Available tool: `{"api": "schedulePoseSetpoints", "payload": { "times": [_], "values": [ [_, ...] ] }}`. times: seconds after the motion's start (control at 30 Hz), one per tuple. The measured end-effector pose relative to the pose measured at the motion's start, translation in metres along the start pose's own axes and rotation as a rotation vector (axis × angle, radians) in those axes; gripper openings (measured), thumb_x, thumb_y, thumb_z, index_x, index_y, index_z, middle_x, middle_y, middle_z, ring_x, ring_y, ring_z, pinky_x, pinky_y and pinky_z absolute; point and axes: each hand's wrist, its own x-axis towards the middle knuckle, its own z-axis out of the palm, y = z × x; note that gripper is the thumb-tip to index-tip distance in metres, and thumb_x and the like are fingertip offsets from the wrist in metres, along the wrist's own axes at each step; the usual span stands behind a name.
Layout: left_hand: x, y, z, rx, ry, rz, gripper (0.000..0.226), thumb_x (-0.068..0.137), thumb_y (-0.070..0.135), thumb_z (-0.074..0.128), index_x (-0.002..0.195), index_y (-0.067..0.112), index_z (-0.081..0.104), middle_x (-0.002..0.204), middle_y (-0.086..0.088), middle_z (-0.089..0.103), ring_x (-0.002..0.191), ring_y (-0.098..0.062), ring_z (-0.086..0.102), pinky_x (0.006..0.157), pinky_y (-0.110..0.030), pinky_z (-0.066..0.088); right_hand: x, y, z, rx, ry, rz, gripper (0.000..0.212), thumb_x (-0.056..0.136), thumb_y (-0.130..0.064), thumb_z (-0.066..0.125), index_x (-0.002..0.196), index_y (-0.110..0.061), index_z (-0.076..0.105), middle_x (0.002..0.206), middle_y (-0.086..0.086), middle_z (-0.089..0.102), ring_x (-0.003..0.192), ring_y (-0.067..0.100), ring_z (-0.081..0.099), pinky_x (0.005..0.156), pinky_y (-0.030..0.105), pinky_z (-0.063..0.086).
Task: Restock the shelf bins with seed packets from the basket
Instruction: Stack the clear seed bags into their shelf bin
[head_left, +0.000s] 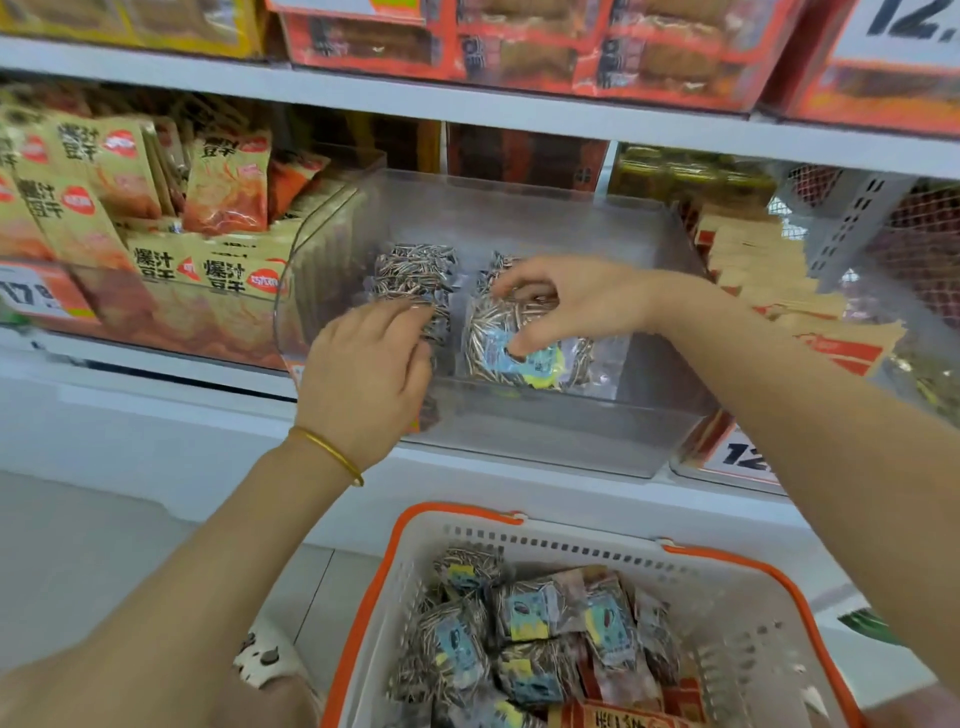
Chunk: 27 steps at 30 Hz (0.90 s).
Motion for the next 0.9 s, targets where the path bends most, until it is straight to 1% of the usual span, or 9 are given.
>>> {"api": "schedulePoseSetpoints", "payload": {
  "times": [0.17,0.33,0.4,0.5,0.53,0.6,0.7,0.8,0.9],
  "values": [
    [-0.005,0.006,0.0,0.046,0.016,0.031,0.044,0.091,0.033,0.031,0.117,0.015,0.062,0.118,-0.004,0.064,0.107,-0.027,0.06,0.085,-0.039,0.046,0.01,0.004,0.021,-0.29,0.018,-0.159,0.071,0.074,-0.037,0.077,0.135,-0.02,0.045,0.129,-0.001,0.049,0.118,0.016,0.046,0.1,0.027,0.036],
    [-0.005,0.02,-0.001,0.048,-0.02,0.119,0.045,0.091,0.034,0.031,0.117,0.017,0.064,0.118,-0.003,0.066,0.105,-0.025,0.063,0.086,-0.038,0.047,0.014,0.013,0.043,-0.645,0.024,-0.156,0.081,0.068,-0.061,0.07,0.135,-0.023,0.046,0.11,0.006,0.048,0.109,0.029,0.045,0.096,0.04,0.039],
    [-0.006,0.025,0.0,0.065,-0.043,0.15,0.045,0.091,0.034,0.03,0.107,0.019,0.069,0.109,0.0,0.07,0.097,-0.023,0.066,0.082,-0.036,0.047,0.01,0.012,0.044,-0.584,0.01,-0.168,0.072,0.076,-0.055,0.067,0.135,-0.019,0.048,0.107,0.005,0.046,0.108,0.026,0.045,0.094,0.033,0.038],
    [-0.004,0.024,0.0,0.096,-0.13,0.135,0.05,0.092,0.038,0.025,0.087,0.019,0.071,0.092,0.003,0.073,0.088,-0.023,0.066,0.079,-0.035,0.043,-0.008,0.006,0.03,-0.168,-0.018,-0.098,0.054,0.088,-0.029,0.063,0.136,-0.01,0.047,0.12,0.001,0.05,0.106,0.009,0.046,0.081,0.005,0.038],
    [-0.004,0.023,0.0,0.102,-0.14,0.129,0.052,0.092,0.039,0.023,0.084,0.018,0.07,0.09,0.003,0.072,0.086,-0.023,0.066,0.078,-0.035,0.043,-0.015,0.007,0.025,-0.101,0.01,-0.068,0.052,0.088,-0.025,0.063,0.135,-0.01,0.048,0.119,-0.002,0.05,0.106,0.006,0.046,0.079,0.002,0.037],
    [-0.004,0.023,0.001,0.108,-0.132,0.124,0.052,0.092,0.039,0.023,0.082,0.017,0.069,0.087,0.002,0.072,0.083,-0.024,0.066,0.077,-0.035,0.043,-0.026,0.015,0.02,-0.201,0.071,0.006,0.048,0.088,-0.028,0.064,0.132,-0.013,0.051,0.123,0.0,0.053,0.114,0.013,0.05,0.086,0.012,0.038],
    [-0.005,0.025,0.001,0.085,-0.099,0.131,0.05,0.092,0.036,0.026,0.085,0.017,0.072,0.086,0.001,0.073,0.079,-0.025,0.067,0.075,-0.035,0.046,-0.034,0.019,0.024,-0.345,-0.008,0.139,0.051,0.086,-0.036,0.064,0.132,-0.017,0.051,0.129,0.005,0.052,0.117,0.019,0.048,0.089,0.023,0.035],
    [-0.006,0.026,0.0,0.043,-0.07,0.154,0.047,0.092,0.035,0.028,0.092,0.019,0.072,0.088,0.001,0.074,0.078,-0.026,0.068,0.073,-0.035,0.048,-0.03,0.017,0.029,-0.233,-0.004,0.203,0.055,0.078,-0.034,0.074,0.125,-0.017,0.052,0.109,0.003,0.048,0.097,0.016,0.046,0.078,0.025,0.039],
    [-0.008,0.026,-0.001,0.032,-0.047,0.174,0.044,0.092,0.033,0.03,0.097,0.02,0.072,0.091,0.001,0.073,0.077,-0.026,0.068,0.071,-0.035,0.049,-0.021,0.013,0.035,-0.24,0.076,0.171,0.052,0.075,-0.03,0.077,0.119,-0.013,0.055,0.097,-0.003,0.043,0.09,0.014,0.043,0.059,0.024,0.032]
  ]
}}
